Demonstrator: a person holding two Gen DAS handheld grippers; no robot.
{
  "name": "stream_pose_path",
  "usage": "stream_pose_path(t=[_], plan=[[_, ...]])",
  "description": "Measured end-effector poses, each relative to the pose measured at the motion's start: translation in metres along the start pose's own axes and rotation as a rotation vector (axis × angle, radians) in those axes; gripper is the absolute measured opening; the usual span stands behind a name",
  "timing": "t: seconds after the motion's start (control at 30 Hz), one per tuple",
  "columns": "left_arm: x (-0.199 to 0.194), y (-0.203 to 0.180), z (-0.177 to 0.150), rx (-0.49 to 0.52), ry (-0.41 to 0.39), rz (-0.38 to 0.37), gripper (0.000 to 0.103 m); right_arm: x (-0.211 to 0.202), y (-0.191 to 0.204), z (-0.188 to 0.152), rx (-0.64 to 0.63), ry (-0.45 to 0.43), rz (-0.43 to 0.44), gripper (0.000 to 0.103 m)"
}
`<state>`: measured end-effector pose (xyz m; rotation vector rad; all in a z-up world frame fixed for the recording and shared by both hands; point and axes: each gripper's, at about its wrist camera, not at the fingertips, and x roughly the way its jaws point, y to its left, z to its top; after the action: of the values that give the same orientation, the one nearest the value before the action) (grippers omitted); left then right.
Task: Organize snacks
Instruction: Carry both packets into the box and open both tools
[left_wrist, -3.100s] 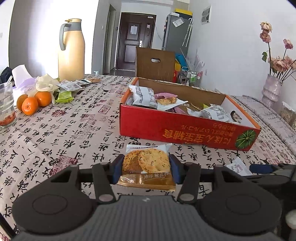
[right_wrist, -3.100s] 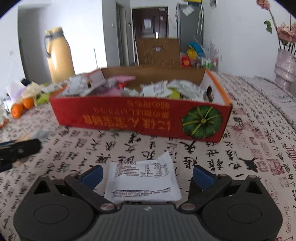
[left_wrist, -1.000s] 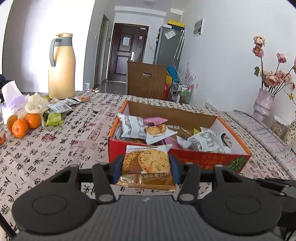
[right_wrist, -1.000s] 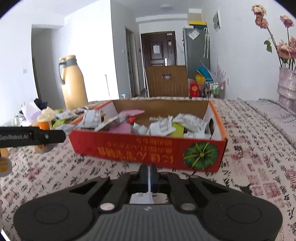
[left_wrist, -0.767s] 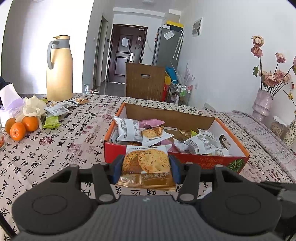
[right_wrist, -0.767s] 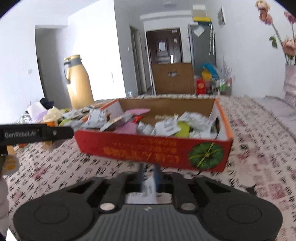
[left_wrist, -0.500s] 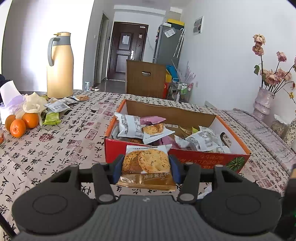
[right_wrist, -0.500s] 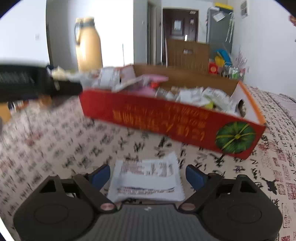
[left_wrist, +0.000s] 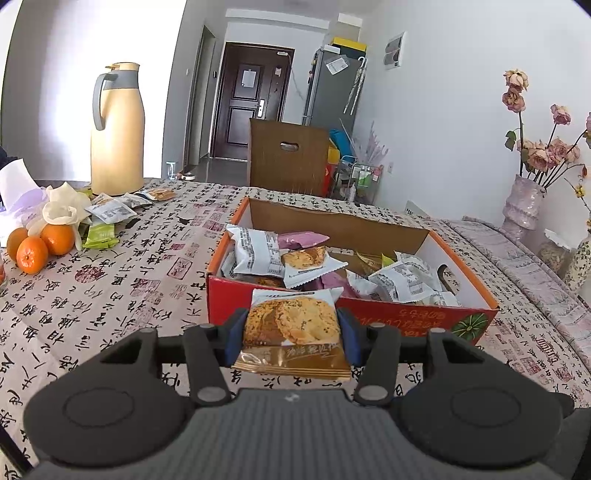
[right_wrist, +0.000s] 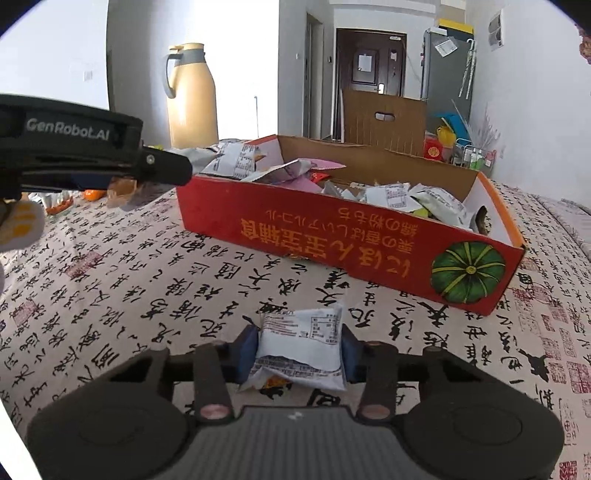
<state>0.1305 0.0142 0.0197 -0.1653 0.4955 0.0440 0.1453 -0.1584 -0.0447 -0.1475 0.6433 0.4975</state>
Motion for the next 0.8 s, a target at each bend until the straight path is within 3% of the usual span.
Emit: stream_pose_path(t=[0.1,0.13,0.2,0.53,0.8], plan=[[0.0,-0.002,0.003,0.007,-0.006,-0.002,0.053,-0.006,-0.006,0.004,0.018,-0.024,0.0,0.033],[-0.001,-0.003,0.004,0.011,-0.009,-0.003,0.053,-0.009,-0.008,0.006,0.023,-0.034,-0.002,0.02],[-0.001,-0.006,0.008,0.017,-0.017,-0.004,0.053,-0.012,-0.014,0.012,0.036,-0.049,0.006,0.013],[0.0,-0.013,0.017,0.036,-0.034,-0.013,0.053,-0.025,-0.026,0.021,0.061,-0.118,-0.012,0.008],[0.007,-0.03,0.05,0.113,-0.093,-0.006,0.053,-0.042,-0.041,0.065,0.063,-0.246,-0.064,0.008]])
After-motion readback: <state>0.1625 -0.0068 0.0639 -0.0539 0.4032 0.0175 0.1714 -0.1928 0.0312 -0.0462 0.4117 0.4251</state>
